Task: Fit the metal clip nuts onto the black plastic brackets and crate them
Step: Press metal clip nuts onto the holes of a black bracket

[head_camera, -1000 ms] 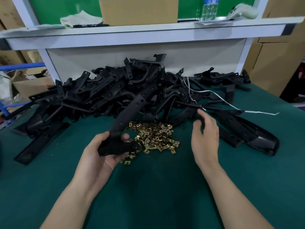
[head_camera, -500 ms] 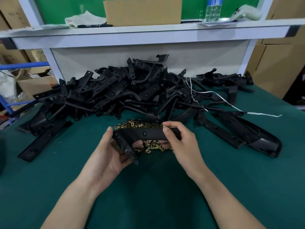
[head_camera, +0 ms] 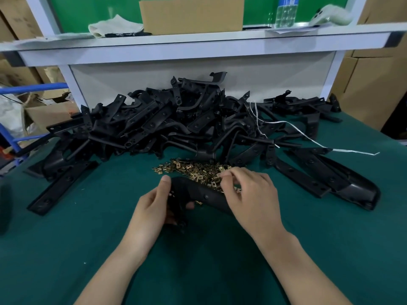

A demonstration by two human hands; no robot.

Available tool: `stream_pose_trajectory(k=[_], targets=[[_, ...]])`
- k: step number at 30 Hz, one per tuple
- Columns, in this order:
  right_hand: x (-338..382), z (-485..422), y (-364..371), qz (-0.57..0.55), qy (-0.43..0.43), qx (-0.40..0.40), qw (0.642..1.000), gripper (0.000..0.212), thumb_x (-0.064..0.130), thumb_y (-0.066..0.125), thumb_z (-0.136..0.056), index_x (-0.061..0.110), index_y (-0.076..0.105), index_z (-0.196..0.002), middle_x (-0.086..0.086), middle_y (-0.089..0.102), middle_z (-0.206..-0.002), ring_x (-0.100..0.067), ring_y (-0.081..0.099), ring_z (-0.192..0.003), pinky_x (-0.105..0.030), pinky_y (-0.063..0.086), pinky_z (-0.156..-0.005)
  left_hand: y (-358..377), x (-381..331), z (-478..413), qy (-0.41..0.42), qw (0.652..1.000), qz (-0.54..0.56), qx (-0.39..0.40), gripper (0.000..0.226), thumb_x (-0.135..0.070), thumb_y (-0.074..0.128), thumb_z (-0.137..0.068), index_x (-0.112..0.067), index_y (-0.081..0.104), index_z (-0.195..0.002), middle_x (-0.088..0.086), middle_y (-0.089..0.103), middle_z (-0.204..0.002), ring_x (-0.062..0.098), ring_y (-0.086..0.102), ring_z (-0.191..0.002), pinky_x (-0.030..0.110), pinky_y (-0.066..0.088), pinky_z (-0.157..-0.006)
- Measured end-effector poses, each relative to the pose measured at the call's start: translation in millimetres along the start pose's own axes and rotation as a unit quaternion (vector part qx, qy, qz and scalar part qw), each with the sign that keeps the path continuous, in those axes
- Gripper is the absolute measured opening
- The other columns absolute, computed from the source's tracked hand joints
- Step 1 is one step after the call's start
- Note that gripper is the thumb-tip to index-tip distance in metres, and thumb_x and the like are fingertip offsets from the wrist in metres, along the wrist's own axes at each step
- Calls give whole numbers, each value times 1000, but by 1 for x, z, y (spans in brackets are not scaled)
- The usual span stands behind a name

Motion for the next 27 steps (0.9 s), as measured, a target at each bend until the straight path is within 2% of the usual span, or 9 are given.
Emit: stream_pose_trajectory(k=[2,4,8,11,13,15,17,20,27], targets=[[9,1,0,20,-37,12,999,29,39,42,-97,29,67,-85,17,68,-75,-6,56,-64,-27,42,-73,10,-1,3,22,999,-25,22,55,-69,35,-95,-32,77,-98,9,78,-92,32,74,-84,49,60,-76],[11,4,9,49,-31,87,994,35,49,34,-98,33,62,-84,15,63,-68,-9,56,-59,-28,38,-57,18,0,6,37,998,-37,32,54,-67,34,-96,-34,77,-99,7,79,-92,27,74,-82,51,59,-79],[-1,3,14,133,-22,110,985,46,59,28,-97,27,44,-68,10,30,-48,-29,48,-48,-31,26,-49,18,0,8,65,994,-87,8,59,-69,31,-97,-34,78,-96,-2,78,-94,16,73,-91,34,56,-86],[-21,-4,9,134,34,109,984,43,58,30,-98,28,43,-70,7,39,-52,-30,44,-52,-34,30,-51,5,-4,8,126,967,-210,-66,54,-71,32,-94,-40,67,-122,-16,73,-108,3,64,-110,25,47,-93],[-34,-6,7,136,67,116,982,42,58,29,-99,28,48,-76,6,45,-57,-32,50,-58,-35,33,-54,-1,-3,4,152,910,-375,-94,66,-71,33,-92,-32,51,-142,-14,61,-131,13,49,-130,35,41,-106],[-38,-7,5,131,78,113,982,38,57,32,-98,28,55,-89,6,56,-68,-31,58,-66,-36,35,-56,-5,4,0,122,879,-453,-83,83,-75,35,-87,-25,35,-153,-3,43,-152,21,30,-145,42,29,-118],[-36,-7,7,114,76,116,984,37,58,38,-95,30,55,-112,6,65,-93,-28,64,-77,-35,37,-58,-5,13,-4,87,870,-484,-47,93,-79,33,-82,-25,25,-158,2,28,-162,24,19,-151,43,21,-123],[-29,-4,14,132,31,136,981,55,56,48,-90,29,42,-137,7,59,-113,-24,66,-85,-33,38,-58,-3,18,-8,103,850,-515,-27,90,-78,34,-83,-26,27,-156,0,32,-160,24,23,-149,44,19,-124],[-34,-8,16,252,-26,120,960,48,46,63,-91,22,50,-131,6,65,-90,-18,64,-63,-27,29,-44,2,16,-34,125,858,-498,9,80,-74,44,-88,-33,29,-155,-10,30,-159,17,26,-145,38,27,-120]])
Point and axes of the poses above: each hand's wrist, its own z-axis away from the middle knuckle, its own y-axis out of the palm, x = y × z, the point moved 4 cm from there along -z, towards the middle knuckle
